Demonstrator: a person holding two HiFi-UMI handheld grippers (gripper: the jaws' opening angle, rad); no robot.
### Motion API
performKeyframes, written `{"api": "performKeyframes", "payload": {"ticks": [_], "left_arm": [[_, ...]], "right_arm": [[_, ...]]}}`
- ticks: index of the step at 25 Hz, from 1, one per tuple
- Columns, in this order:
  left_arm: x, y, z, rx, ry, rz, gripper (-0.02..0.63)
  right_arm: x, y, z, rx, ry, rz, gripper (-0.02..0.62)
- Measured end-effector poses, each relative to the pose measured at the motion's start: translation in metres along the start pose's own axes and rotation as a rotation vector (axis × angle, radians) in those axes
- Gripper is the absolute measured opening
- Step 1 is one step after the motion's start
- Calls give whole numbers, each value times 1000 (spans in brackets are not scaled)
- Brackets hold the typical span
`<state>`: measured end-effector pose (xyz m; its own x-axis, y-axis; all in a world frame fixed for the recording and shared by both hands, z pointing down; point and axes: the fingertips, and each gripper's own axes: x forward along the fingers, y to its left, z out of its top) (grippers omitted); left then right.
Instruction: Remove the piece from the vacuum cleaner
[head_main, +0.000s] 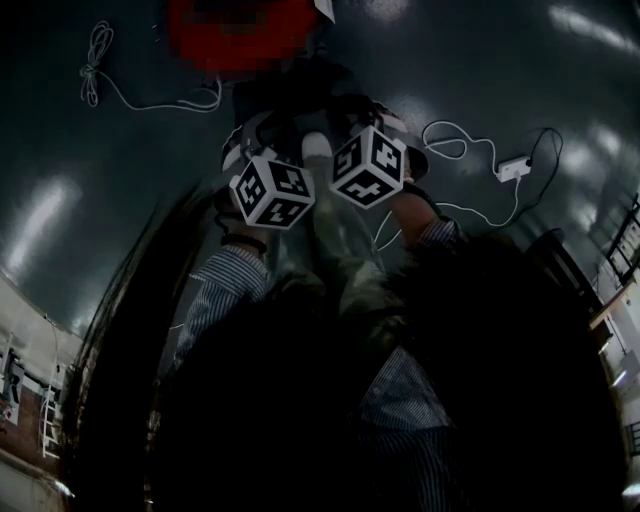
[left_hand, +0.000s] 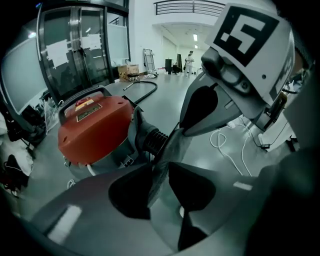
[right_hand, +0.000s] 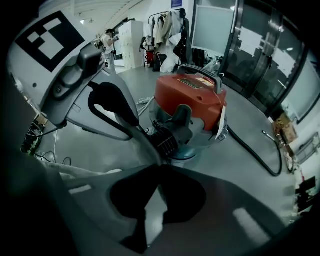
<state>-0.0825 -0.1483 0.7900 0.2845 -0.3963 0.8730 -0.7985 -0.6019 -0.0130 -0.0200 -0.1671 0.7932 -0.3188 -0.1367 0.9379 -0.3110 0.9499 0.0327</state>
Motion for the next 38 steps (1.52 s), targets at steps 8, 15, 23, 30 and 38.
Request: {"api": "performKeyframes", "payload": {"ticks": [8, 15, 23, 30, 38], "left_arm": [[-3, -6, 1, 11, 38, -49, 34], [-9, -15, -2, -15, 49, -72, 29], [-9, -40, -20, -14, 77, -119, 28], [-29, -39, -2, -45, 40, -133, 28], [-104, -21, 50, -23, -20, -107, 28]], "right_arm": [[-10, 3, 1, 73, -15, 38, 20], [-14, 9, -2, 95, 3, 80, 20], [-14, 34, -23, 119, 32, 117, 20], [-39, 29, -16, 150, 14, 109, 20], [-121, 14, 27, 157, -46, 95, 20]]}}
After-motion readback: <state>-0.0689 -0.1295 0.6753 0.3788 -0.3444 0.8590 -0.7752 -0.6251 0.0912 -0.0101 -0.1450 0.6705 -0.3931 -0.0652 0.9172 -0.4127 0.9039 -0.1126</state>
